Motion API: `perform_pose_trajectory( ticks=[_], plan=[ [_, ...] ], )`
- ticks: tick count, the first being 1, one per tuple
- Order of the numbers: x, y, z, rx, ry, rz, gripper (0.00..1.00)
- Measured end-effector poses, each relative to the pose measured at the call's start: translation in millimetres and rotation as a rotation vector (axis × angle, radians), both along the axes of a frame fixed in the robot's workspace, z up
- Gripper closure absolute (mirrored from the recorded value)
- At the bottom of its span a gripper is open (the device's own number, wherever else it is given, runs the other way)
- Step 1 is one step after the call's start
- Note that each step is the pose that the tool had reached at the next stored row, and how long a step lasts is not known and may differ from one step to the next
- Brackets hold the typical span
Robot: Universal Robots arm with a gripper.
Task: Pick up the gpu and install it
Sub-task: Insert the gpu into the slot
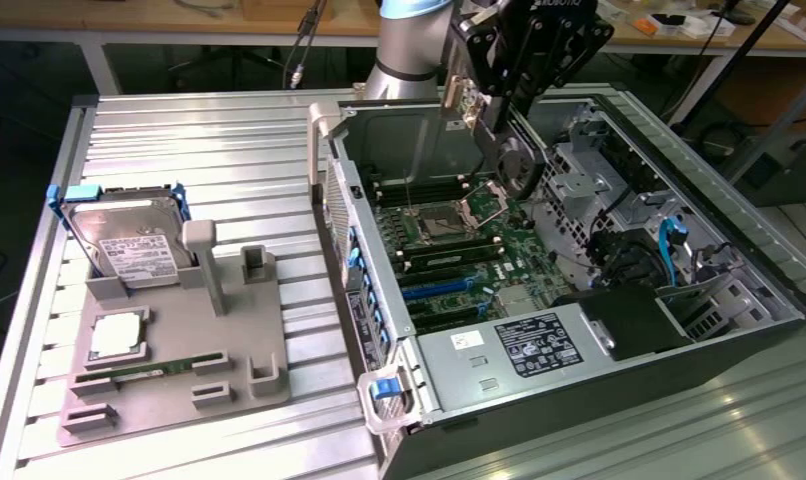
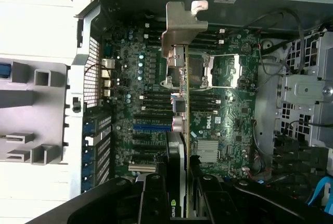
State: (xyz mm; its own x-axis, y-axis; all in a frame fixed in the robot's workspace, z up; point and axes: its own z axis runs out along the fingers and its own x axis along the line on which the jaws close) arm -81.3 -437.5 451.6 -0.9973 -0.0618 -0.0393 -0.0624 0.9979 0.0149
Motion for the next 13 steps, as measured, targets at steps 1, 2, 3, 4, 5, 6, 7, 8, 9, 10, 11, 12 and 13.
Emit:
perform_pose_trajectory(
  ticks=[1, 2, 3, 4, 5, 6, 7, 8, 9, 10, 11, 12, 13],
  plan=[
    [0.0, 0.0, 0.0, 0.0, 0.0, 0.007, 0.73],
    [0.0, 0.0, 0.0, 0.0, 0.0, 0.011, 0.73],
    [0.0, 0.0, 0.0, 0.0001, 0.0, 0.016, 0.73],
    [0.0, 0.0, 0.0, 0.0, 0.0, 0.02, 0.73],
    [0.0, 0.0, 0.0, 0.0, 0.0, 0.025, 0.73],
    [0.0, 0.0, 0.0, 0.0, 0.0, 0.029, 0.73],
    [0.0, 0.0, 0.0, 0.0, 0.0, 0.034, 0.73],
    [0.0, 0.0, 0.0, 0.0, 0.0, 0.04, 0.73],
    [0.0, 0.0, 0.0, 0.0, 0.0, 0.044, 0.73],
    [0.0, 0.0, 0.0, 0.0, 0.0, 0.048, 0.73],
    [0.0, 0.0, 0.0, 0.0, 0.0, 0.052, 0.73],
    [0.0, 0.0, 0.0, 0.0, 0.0, 0.057, 0.73],
    [0.0, 0.0, 0.0, 0.0001, 0.0, 0.062, 0.73]
  ],
)
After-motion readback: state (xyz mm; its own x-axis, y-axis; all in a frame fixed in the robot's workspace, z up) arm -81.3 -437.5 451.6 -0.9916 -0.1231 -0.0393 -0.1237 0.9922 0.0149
